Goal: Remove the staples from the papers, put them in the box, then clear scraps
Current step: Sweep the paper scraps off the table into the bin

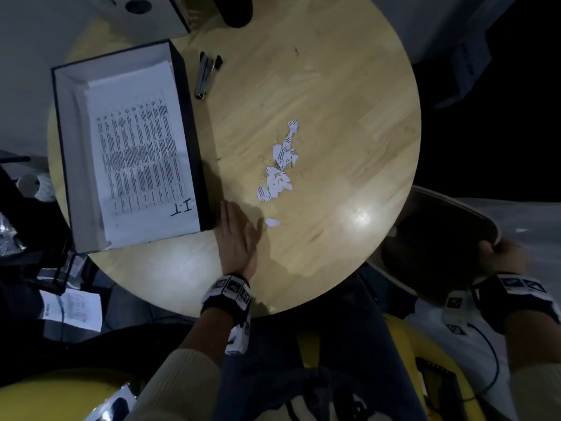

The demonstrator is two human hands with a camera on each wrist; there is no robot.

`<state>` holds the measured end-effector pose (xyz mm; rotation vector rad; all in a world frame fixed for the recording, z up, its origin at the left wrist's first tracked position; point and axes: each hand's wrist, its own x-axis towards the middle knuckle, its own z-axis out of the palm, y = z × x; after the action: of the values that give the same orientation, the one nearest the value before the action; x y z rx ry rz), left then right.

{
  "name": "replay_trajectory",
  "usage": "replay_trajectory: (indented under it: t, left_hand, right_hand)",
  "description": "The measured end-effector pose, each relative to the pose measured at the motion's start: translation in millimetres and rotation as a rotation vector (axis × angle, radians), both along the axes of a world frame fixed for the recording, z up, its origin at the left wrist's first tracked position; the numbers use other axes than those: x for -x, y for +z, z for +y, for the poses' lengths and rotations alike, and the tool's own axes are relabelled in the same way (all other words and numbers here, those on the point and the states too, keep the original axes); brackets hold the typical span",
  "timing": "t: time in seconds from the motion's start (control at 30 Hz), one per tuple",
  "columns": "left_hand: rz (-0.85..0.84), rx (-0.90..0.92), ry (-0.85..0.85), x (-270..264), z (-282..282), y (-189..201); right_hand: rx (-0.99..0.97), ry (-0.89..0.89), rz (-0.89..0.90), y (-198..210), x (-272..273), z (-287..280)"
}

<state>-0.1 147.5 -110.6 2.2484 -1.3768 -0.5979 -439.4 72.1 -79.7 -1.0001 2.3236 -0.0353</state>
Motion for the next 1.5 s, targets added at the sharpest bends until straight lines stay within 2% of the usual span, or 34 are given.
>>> replay_trajectory:
  t: [0.13, 0.23, 0.3, 0.4, 0.47, 0.53, 0.6, 0.7, 0.87, 1.03, 1.2, 1.33, 1.43, 1.5]
  left_hand:
    - [-0.034, -0.104, 0.087, 40, -25, -1]
    - [0.045, -0.091, 0.015, 86, -44, 2]
    - [0.111, -0.071, 0.039, 101, -53, 6]
    - [0.224, 0.099, -0.011, 83, -58, 13]
    - [0.192, 0.189, -0.006, 52, -66, 14]
    - [0.113, 0.186, 0.074, 22, -78, 7]
    - [0.096, 0.125, 0.077, 10, -91, 2]
    - [0.134, 0.08, -0.069, 37, -104, -4]
    - [0.231, 0.03, -0.262, 95, -105, 9]
    - [0.227, 0.173, -0.131, 49, -112, 16]
    - [0.196, 0.155, -0.063, 11, -169, 14]
    - [0.115, 0.013, -0.243, 33, -195, 6]
    - [0.062, -0.025, -0.425, 61, -186, 5]
    - [0.086, -0.046, -0.551, 85, -174, 7]
  right_hand:
    - [-0.018, 0.01, 0.014, 1, -4, -1]
    - [-0.011, 0.044, 0.007, 2, -5, -3]
    - [-0.011, 0.052, 0.007, 2, -3, -4]
    - [-0.011, 0.059, 0.015, 6, -1, -6]
    - [0.002, 0.044, 0.015, 9, 0, -8]
    - [0.007, 0.042, 0.006, 11, 1, -10]
    - [0.004, 0.037, -0.003, 12, 1, -12]
    - [-0.012, 0.034, 0.002, 13, -1, -15]
    - [0.024, 0.063, 0.007, 8, -5, -24]
    - [0.049, 0.042, -0.024, -4, -3, -28]
    - [0.039, 0.03, -0.057, -17, 4, -29]
    - [0.037, 0.053, -0.053, -17, 4, -32]
    - [0.035, 0.067, -0.054, -18, 4, -34]
    - [0.03, 0.057, -0.056, -20, 4, -34]
